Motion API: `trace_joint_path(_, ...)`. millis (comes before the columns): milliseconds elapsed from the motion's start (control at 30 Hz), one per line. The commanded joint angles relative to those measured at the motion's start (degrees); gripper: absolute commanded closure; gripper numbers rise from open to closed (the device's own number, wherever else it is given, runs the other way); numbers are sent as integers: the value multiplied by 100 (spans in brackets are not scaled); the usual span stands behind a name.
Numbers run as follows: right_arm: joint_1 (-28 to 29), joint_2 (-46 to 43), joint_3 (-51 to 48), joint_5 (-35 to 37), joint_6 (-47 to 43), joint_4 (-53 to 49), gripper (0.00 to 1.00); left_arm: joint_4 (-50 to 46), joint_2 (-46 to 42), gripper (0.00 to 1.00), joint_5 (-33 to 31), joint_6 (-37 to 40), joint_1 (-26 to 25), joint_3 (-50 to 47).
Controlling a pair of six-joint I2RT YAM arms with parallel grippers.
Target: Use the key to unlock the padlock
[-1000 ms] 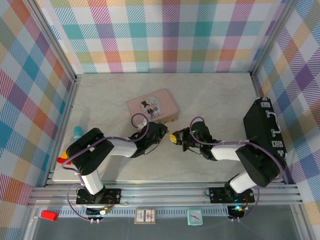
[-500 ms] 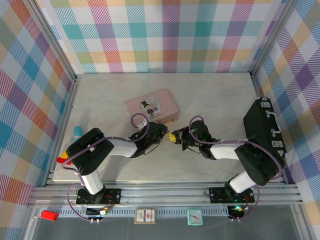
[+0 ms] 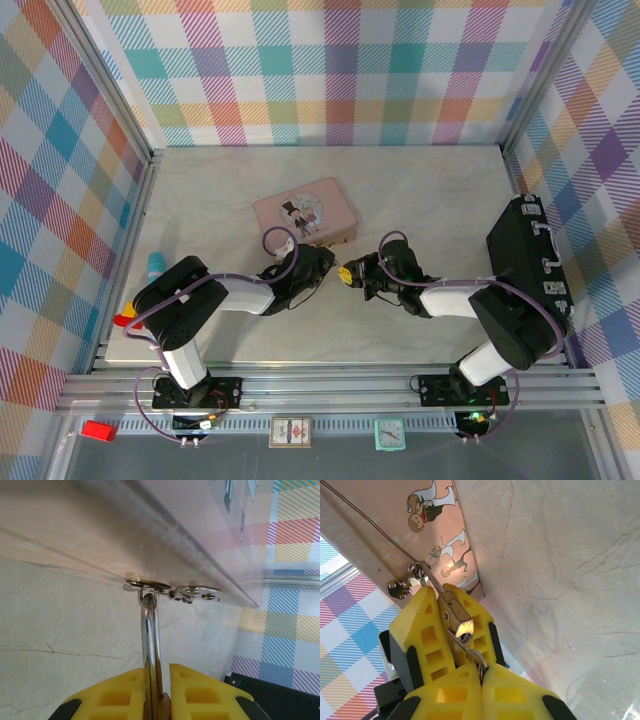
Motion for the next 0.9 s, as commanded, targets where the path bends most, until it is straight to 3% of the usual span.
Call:
trace_joint_path(0,-39,107,154,-116,-109,-139,100,-17,194,100,1012,-425,-360,-29)
trace_joint_path(867,-41,-53,41,-44,-117,-368,100,91,331,100,1009,-400,-360,20)
